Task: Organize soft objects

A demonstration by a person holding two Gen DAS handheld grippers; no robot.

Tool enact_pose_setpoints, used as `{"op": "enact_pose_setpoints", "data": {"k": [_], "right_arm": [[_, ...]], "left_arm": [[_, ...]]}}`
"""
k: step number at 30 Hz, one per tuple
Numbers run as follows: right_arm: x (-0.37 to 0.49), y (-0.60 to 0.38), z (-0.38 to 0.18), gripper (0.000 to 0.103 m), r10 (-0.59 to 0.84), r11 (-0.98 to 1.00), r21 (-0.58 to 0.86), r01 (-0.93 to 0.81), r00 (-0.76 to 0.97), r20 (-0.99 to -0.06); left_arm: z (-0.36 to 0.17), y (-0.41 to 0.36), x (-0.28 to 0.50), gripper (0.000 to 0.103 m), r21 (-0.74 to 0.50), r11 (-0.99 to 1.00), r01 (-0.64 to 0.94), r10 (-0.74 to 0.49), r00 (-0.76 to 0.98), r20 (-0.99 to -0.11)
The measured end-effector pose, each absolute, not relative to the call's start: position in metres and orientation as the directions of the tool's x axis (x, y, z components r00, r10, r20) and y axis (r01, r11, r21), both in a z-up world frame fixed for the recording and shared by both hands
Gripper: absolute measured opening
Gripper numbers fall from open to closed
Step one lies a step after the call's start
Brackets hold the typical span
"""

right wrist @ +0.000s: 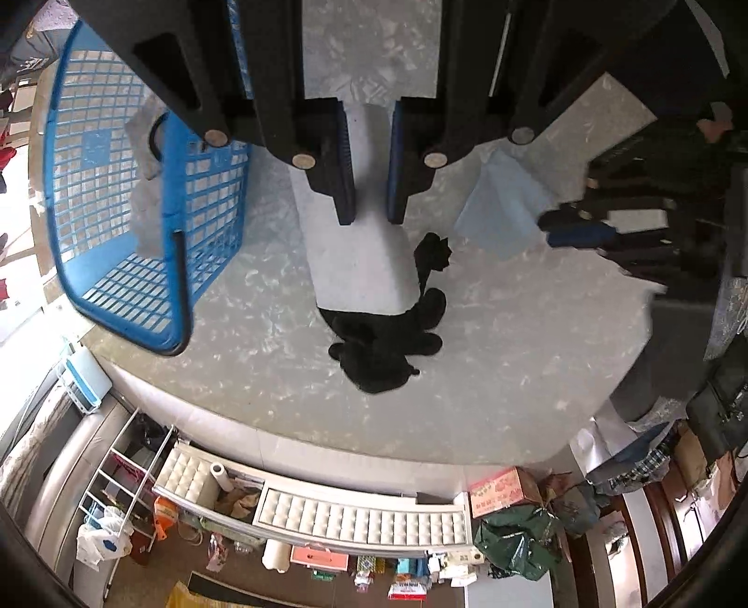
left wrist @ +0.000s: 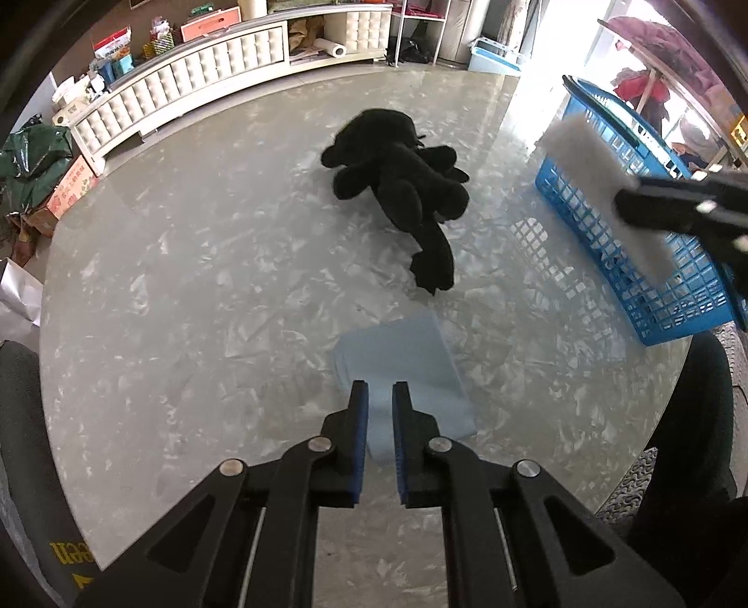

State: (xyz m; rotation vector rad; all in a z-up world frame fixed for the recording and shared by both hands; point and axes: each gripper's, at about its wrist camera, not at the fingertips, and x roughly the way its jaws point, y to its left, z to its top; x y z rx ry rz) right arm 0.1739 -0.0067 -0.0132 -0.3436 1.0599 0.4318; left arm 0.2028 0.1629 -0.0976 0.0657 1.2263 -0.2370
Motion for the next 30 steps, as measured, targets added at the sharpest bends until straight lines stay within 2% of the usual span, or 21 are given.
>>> {"op": "enact_pose_setpoints", "data": {"k": [8, 14, 21, 30], "right_arm": [[0.175, -0.021, 0.025, 0.013, 0.193, 0.864, -0.082, -0.497, 0.477, -0.858], [0.181, -0.050, 0.042, 0.013, 0.154, 0.885, -0.121, -0.450, 0.527, -0.836], [0.196, -0.099, 0.029, 0.014, 0.076, 0.926, -0.134, -0.354, 0.521, -0.850], [0.225, -0.133, -0.013, 0.014, 0.035, 0.945, -0.106, -0.311, 0.417, -0.908]], "left_arm": [[-0.112, 0.150, 0.212, 0.009, -0.071, 0.974, 0.217, -0.135, 0.298, -0.945], [-0.096, 0.140, 0.213, 0.009, -0.081, 0.970, 0.230, -0.153, 0.318, -0.936], [-0.070, 0.118, 0.213, 0.009, -0.081, 0.960, 0.269, -0.175, 0.348, -0.921], [-0.052, 0.096, 0.202, 0.009, -0.098, 0.950, 0.297, -0.204, 0.350, -0.914]]}}
